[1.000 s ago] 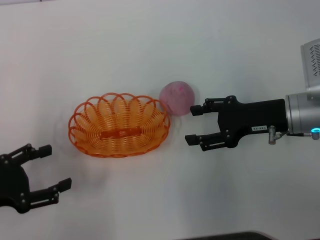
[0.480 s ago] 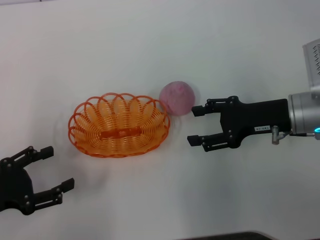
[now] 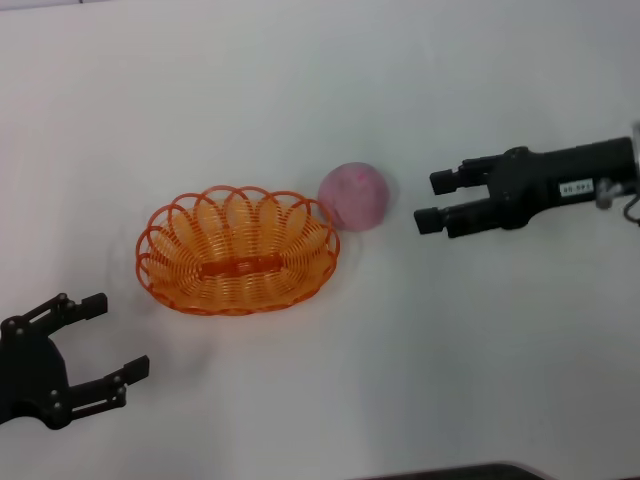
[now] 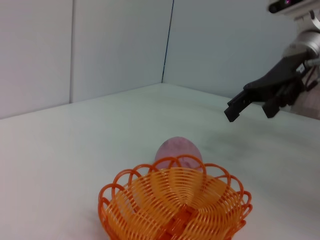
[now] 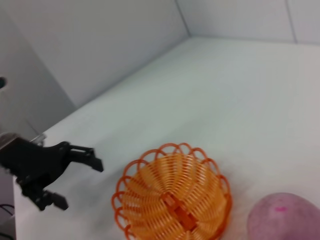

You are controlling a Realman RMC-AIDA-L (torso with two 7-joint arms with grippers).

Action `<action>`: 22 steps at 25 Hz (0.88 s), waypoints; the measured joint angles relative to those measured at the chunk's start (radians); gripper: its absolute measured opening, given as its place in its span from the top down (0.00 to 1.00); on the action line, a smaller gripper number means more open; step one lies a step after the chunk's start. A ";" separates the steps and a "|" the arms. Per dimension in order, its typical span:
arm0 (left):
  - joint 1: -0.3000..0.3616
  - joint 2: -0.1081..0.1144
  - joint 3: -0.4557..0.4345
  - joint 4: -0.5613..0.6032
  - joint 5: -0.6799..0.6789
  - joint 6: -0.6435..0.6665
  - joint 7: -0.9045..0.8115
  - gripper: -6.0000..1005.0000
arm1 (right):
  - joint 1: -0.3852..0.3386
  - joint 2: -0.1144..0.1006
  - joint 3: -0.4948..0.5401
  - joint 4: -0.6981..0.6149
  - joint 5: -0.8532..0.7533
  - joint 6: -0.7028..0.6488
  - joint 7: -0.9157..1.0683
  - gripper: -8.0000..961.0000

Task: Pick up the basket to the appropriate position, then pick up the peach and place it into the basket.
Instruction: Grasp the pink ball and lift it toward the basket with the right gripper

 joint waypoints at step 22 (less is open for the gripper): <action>-0.005 0.000 0.000 -0.014 0.005 -0.003 -0.003 0.11 | 0.298 0.059 -0.224 -0.239 -0.480 0.104 0.100 0.12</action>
